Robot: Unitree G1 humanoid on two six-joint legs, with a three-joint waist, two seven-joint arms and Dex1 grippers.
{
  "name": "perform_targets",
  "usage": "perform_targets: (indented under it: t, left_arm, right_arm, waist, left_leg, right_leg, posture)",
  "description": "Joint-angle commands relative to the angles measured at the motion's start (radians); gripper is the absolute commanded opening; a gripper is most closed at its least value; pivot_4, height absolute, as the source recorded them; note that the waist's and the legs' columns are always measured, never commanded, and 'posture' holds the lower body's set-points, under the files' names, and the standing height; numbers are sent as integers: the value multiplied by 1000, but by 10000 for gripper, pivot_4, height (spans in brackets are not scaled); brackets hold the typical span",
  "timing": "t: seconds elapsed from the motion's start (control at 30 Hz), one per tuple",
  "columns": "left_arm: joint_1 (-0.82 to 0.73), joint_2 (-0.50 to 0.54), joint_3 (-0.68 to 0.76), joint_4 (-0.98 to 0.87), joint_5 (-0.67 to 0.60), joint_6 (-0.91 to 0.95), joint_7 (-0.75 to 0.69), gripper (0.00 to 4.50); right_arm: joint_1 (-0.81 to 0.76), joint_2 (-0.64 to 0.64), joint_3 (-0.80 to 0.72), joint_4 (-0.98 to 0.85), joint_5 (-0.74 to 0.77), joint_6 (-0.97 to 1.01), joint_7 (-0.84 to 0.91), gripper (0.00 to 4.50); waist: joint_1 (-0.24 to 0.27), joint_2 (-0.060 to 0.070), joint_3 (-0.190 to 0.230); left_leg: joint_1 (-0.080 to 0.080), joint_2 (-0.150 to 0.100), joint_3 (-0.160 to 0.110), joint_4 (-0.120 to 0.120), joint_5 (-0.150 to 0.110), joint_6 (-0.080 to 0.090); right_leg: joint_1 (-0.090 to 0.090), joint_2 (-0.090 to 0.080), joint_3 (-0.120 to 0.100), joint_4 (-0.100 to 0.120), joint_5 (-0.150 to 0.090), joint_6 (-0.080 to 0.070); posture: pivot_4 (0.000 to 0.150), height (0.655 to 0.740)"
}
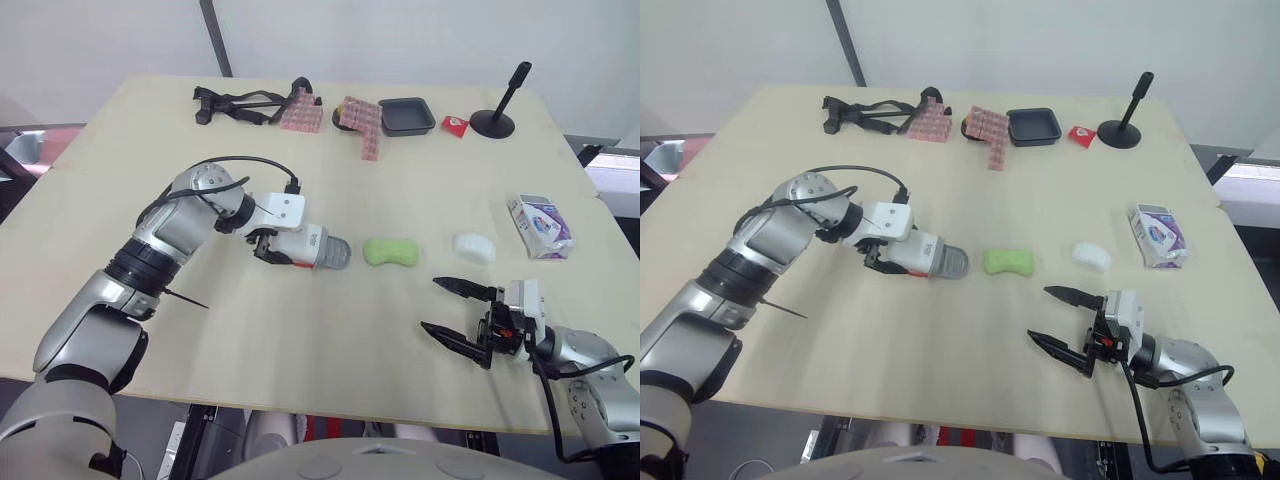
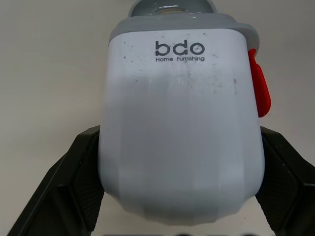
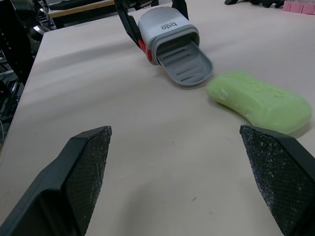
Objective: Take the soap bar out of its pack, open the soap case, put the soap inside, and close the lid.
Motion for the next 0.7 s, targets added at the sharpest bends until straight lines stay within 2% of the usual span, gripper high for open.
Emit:
perform_targets:
  t: [0.03, 0.37, 0.7]
  left_arm:
    - [-27, 6, 25, -39, -17, 44, -19, 35007]
    - [0, 44, 20, -21, 14, 15, -3, 35007]
    - [32, 96, 38, 0, -11, -28, -8, 35007]
  right_arm:
    - [5, -13, -11, -15, -3, -21, 17, 44832]
    - [-1, -10, -9, -15, -12, -20, 27, 44832]
    - [-12, -14, -13, -7, -15, -18, 29, 44832]
  waist:
    - [0, 0, 0]
    - [-1, 0, 0]
    - [-1, 0, 0]
  left_leg:
    - [0, 0, 0, 0, 0, 0]
    - [0, 0, 0, 0, 0, 0]
    - [0, 0, 0, -2, 0, 0]
  right_leg:
    - [0, 0, 0, 0, 0, 0]
    - [0, 0, 0, 0, 0, 0]
    - [0, 0, -1, -2, 0, 0]
  posture:
    - [1500, 7400]
    - [1500, 7400]
    - [1500, 7400]
